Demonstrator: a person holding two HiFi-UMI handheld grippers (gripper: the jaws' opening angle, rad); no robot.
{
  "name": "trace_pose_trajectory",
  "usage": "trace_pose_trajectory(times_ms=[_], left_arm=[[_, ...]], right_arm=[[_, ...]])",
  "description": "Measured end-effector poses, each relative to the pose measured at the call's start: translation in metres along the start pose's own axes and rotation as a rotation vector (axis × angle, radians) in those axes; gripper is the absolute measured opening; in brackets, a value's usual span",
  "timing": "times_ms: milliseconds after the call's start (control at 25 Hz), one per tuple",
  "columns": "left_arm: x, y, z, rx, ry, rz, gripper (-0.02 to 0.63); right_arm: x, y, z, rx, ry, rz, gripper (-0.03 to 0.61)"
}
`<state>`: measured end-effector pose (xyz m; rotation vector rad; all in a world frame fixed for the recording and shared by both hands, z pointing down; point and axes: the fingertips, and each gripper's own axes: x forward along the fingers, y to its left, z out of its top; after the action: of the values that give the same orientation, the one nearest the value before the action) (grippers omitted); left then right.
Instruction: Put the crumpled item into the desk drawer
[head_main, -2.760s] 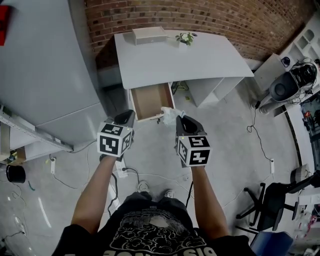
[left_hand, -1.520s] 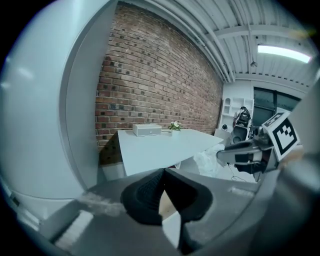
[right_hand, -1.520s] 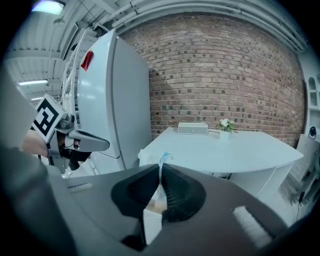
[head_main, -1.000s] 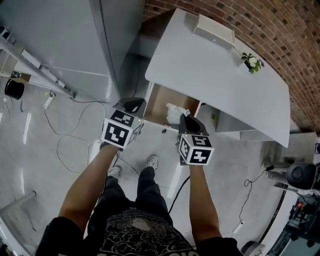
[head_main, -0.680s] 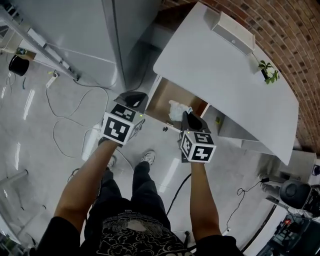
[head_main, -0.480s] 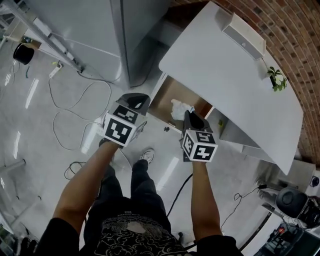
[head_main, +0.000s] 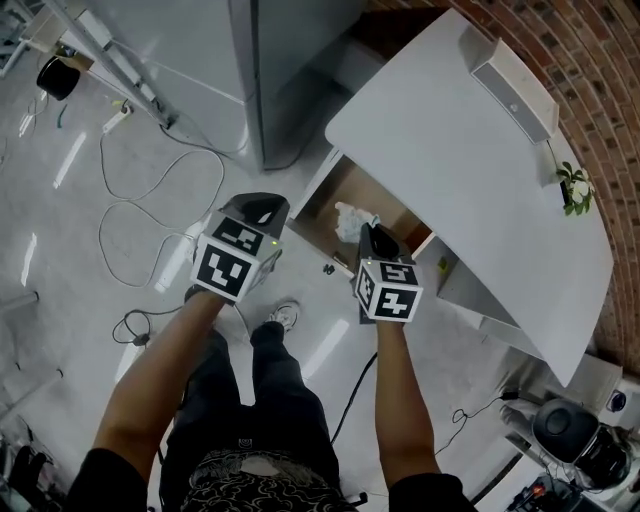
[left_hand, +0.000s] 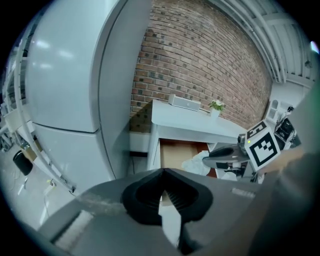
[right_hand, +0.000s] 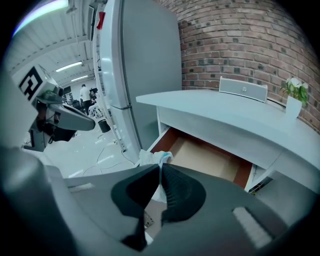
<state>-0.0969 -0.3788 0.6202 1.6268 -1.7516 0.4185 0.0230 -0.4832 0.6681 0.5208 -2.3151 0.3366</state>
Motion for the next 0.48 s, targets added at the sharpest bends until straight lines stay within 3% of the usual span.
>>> trace_pose_trajectory(times_ms=[480], left_arm=[[0.024, 0.004, -0.025, -0.019, 0.037, 0.010, 0.000]], right_arm=[[0.054, -0.008, -0.033, -0.055, 0.067, 0.023, 0.018]])
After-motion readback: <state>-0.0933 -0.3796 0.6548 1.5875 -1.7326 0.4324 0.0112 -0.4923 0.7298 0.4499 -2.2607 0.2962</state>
